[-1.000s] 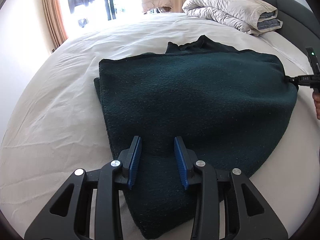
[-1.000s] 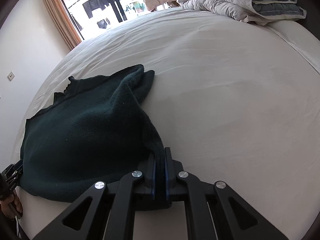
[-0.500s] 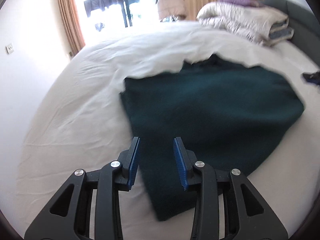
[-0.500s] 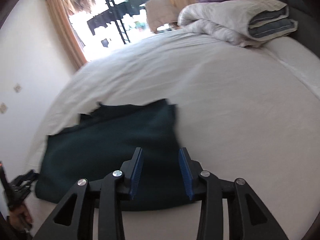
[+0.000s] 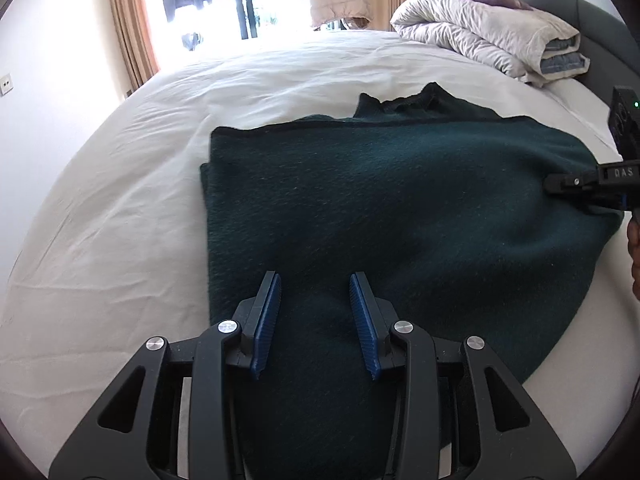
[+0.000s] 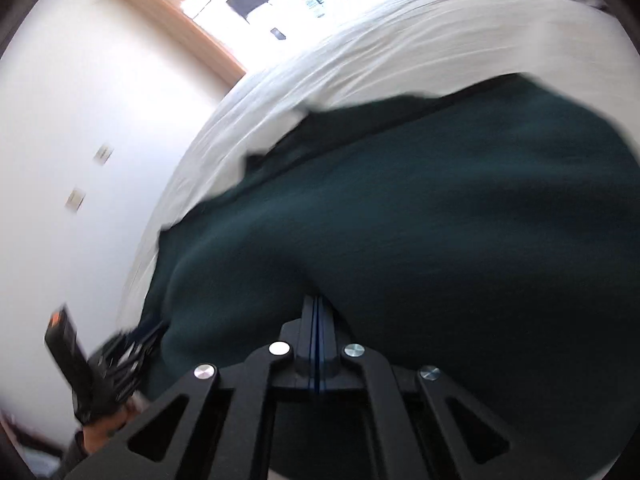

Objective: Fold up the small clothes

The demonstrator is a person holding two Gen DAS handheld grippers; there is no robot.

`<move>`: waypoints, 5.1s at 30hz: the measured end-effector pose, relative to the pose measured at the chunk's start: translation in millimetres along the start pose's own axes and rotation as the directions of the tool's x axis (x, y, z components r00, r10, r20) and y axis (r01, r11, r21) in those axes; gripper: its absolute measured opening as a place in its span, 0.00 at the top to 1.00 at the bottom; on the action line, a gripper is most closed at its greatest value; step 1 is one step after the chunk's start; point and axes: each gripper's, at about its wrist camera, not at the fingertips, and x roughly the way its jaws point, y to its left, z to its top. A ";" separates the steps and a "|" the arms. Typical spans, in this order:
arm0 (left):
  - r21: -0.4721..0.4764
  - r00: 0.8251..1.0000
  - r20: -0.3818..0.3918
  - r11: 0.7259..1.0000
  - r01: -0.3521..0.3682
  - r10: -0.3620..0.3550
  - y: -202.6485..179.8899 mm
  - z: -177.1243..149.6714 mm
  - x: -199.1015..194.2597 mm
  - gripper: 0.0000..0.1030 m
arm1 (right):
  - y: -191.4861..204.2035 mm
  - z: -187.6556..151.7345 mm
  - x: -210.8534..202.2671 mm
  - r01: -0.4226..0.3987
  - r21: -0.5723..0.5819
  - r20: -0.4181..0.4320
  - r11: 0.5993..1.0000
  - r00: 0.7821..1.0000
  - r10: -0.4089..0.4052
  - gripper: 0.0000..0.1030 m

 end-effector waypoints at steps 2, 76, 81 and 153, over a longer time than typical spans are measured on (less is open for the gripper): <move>-0.025 1.000 0.012 1.000 0.009 -0.008 3.6 -3.2 -3.9 0.65 | -12.3 0.3 -20.8 0.059 0.054 0.073 0.997 0.995 -0.063 1.00; -0.493 0.923 0.049 0.794 0.354 -0.381 76.3 -91.1 -52.9 0.96 | 80.6 -65.0 21.5 0.015 -0.200 -0.025 0.980 0.999 -0.021 0.56; -0.492 0.933 0.047 0.804 0.334 -0.358 73.7 -97.8 -56.0 0.96 | 84.6 -63.4 24.4 0.035 -0.225 -0.032 0.974 0.999 -0.043 0.54; -0.408 0.963 0.117 0.873 0.268 -0.241 63.1 -6.6 -22.9 0.92 | -73.9 30.4 -5.2 -0.037 0.325 0.265 0.945 0.963 -0.053 0.93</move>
